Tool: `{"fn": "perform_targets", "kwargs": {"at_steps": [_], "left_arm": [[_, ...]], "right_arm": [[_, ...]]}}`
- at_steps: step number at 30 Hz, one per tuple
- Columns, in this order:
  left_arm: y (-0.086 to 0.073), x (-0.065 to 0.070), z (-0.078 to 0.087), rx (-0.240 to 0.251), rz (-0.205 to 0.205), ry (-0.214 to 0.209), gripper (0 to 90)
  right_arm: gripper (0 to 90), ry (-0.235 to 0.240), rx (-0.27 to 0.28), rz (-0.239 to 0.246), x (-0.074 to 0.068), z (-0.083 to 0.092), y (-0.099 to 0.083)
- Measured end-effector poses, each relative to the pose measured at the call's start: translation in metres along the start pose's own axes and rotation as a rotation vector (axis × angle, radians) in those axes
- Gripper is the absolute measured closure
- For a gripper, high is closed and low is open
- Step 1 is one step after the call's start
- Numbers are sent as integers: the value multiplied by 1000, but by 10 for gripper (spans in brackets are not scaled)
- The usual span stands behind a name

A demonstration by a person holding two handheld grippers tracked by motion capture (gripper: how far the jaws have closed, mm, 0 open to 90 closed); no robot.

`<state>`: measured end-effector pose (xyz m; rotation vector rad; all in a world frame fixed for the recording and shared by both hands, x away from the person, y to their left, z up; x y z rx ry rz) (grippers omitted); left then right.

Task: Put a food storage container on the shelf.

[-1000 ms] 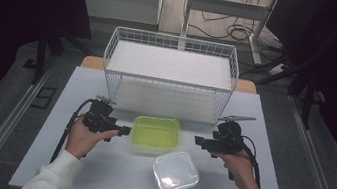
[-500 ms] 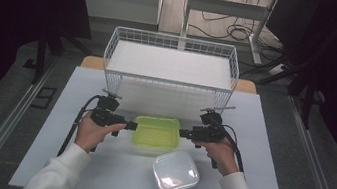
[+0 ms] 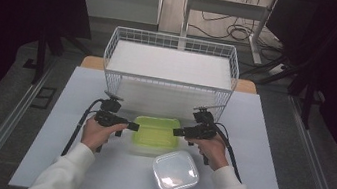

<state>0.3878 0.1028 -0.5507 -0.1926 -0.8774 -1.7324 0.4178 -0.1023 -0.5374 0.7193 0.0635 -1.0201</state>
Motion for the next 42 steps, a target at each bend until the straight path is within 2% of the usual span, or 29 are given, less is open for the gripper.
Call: {"fn": "perform_targets", "kwargs": {"at_steps": [2,6,11,15,17,19,20,23,27,33,35,42], "left_arm": [[-1,0,-1,-5,-6,-2,389],[0,0,-3,-4,19,-25,416],[-1,-1,-7,-13,29,-44,474],[-4,-3,-12,-16,67,-84,540],[-6,-5,-14,-25,69,-96,570],[-7,-4,-15,-30,69,-98,595],[-8,-4,-15,-34,64,-91,617],[-8,-5,-16,-36,75,-89,668],[-5,-4,-14,-7,99,-120,731],[-3,-2,-8,21,98,-114,777],[-2,0,-6,33,93,-113,787],[2,7,6,76,66,-136,787]], "right_arm": [[451,8,-10,-10,2,-4,0],[498,11,-10,-57,6,-10,1],[557,46,-27,-83,5,-16,-1],[613,59,-41,-98,6,-20,-3],[641,68,-47,-112,7,-21,-5],[659,85,-56,-129,7,-22,-7],[676,112,-53,-153,8,-22,-7],[696,128,-57,-174,8,-22,-7],[714,141,-47,-165,6,-20,-6],[760,137,-36,-148,3,-14,-5],[767,123,-29,-124,1,-11,-5],[770,137,10,-93,-3,-3,0]]}}
Point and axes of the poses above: each handheld gripper's, and its own axes: z roughly backward along the jaws, y roughly out of its top, x roughly to its right, the point moved 9 cm from there along -z, roughly forward along the jaws, and after that the axes turned 1 degree about -y, right-handed, at the moved point
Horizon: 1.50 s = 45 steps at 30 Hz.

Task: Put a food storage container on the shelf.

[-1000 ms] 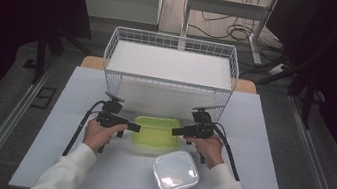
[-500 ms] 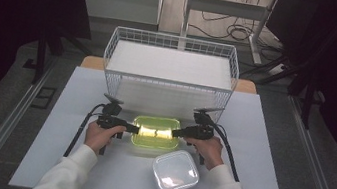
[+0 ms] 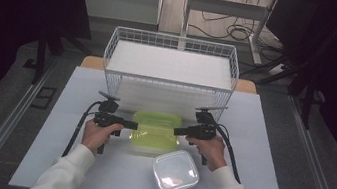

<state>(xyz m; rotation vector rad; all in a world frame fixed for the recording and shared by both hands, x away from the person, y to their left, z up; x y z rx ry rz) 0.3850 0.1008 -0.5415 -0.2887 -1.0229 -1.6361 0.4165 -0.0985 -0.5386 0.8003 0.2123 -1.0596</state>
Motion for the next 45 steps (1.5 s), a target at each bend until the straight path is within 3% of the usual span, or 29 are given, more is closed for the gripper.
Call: {"fn": "perform_targets", "kwargs": {"at_steps": [10,15,32,45], "left_arm": [[5,14,15,65,-45,-30,788],[11,24,26,89,-110,10,789],[22,63,53,169,-224,-9,789],[34,85,71,215,-277,-8,788]], "right_arm": [[768,-31,64,121,-16,18,10],[768,-47,93,176,-26,27,16],[766,-56,210,284,-54,70,27],[766,-60,276,331,-69,93,35]]}}
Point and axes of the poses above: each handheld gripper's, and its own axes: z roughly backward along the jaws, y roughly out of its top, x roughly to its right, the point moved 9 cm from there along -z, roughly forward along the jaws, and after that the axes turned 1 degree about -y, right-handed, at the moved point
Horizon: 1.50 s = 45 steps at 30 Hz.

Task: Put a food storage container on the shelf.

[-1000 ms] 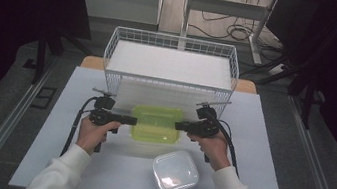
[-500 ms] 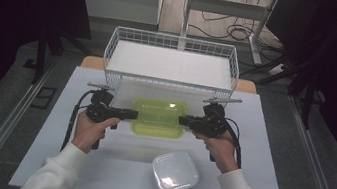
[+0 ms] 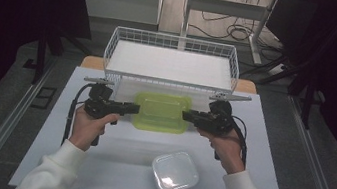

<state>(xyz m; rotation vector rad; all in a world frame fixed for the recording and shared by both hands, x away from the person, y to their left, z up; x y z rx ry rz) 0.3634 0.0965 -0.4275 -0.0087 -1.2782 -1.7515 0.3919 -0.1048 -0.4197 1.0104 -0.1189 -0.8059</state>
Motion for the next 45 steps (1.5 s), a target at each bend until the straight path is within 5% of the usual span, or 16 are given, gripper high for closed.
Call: {"fn": "perform_targets", "kwargs": {"at_steps": [15,27,33,45], "left_arm": [[39,13,18,42,-38,0,789],[87,26,31,73,-77,2,789],[111,20,28,68,-100,14,790],[145,-5,4,12,-38,-21,790]], "right_arm": [[763,-4,62,38,-12,21,42],[763,-11,121,54,-12,39,87],[765,-17,125,43,-2,37,106],[766,-19,110,-35,29,22,133]]}}
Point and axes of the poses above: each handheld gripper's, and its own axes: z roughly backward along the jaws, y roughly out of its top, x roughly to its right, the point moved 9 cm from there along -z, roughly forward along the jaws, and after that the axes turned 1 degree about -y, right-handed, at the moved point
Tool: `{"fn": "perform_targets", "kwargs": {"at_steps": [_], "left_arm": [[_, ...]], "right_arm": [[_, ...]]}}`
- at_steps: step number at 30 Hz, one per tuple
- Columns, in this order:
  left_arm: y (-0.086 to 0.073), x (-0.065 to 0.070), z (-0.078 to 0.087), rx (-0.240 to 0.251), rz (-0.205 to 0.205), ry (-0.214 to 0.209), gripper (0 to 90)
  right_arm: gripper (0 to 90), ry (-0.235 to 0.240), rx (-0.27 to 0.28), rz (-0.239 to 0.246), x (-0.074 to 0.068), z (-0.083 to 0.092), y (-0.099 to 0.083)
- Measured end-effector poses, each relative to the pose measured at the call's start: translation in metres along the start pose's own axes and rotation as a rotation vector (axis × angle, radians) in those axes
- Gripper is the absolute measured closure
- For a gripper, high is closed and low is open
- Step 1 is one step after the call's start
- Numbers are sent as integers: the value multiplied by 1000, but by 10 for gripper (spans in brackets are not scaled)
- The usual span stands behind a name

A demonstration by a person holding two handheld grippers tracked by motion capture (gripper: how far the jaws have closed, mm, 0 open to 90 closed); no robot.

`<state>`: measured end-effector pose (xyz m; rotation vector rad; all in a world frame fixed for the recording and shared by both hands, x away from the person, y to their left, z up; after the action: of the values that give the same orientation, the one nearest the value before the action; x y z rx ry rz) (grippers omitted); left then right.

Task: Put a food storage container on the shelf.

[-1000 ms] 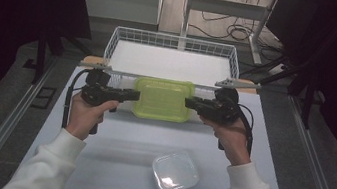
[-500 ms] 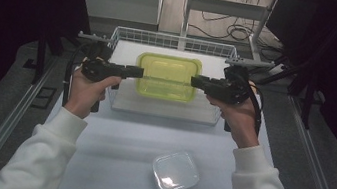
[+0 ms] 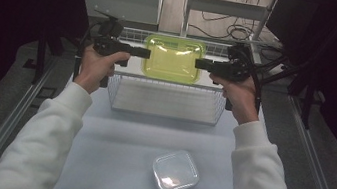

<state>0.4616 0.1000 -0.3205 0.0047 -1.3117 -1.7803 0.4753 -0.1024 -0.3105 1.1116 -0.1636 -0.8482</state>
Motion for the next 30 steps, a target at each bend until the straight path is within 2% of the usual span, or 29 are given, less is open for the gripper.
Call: {"fn": "perform_targets", "kwargs": {"at_steps": [5,10,16,22,24,25,28,30], "left_arm": [[0,-12,-15,-27,28,6,790],[2,-21,-25,-52,65,6,789],[2,-27,-28,-72,92,3,789],[0,-38,-36,-95,129,1,790],[-1,-42,-39,-109,147,3,790],[0,-44,-40,-101,169,-9,790],[3,-49,-42,-102,198,-27,788],[5,-53,-45,-91,248,-53,785]], "right_arm": [[771,-4,-28,-49,17,-11,-1],[774,17,-51,-111,32,-21,-4],[775,36,-65,-160,37,-28,-4],[774,16,-102,-184,40,-35,-5],[774,0,-123,-188,43,-39,-7],[769,-6,-132,-192,45,-42,-7],[762,7,-129,-227,50,-46,-6],[758,15,-132,-254,53,-49,-5]]}}
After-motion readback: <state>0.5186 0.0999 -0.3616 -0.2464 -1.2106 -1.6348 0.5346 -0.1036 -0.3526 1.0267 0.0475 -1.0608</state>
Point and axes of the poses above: each handheld gripper's, and its own axes: z roughly backward along the jaws, y roughly out of its top, x roughly to its right, the point moved 9 cm from there along -z, roughly forward along the jaws, and after that the axes turned 1 degree about -y, right-handed, at the moved point
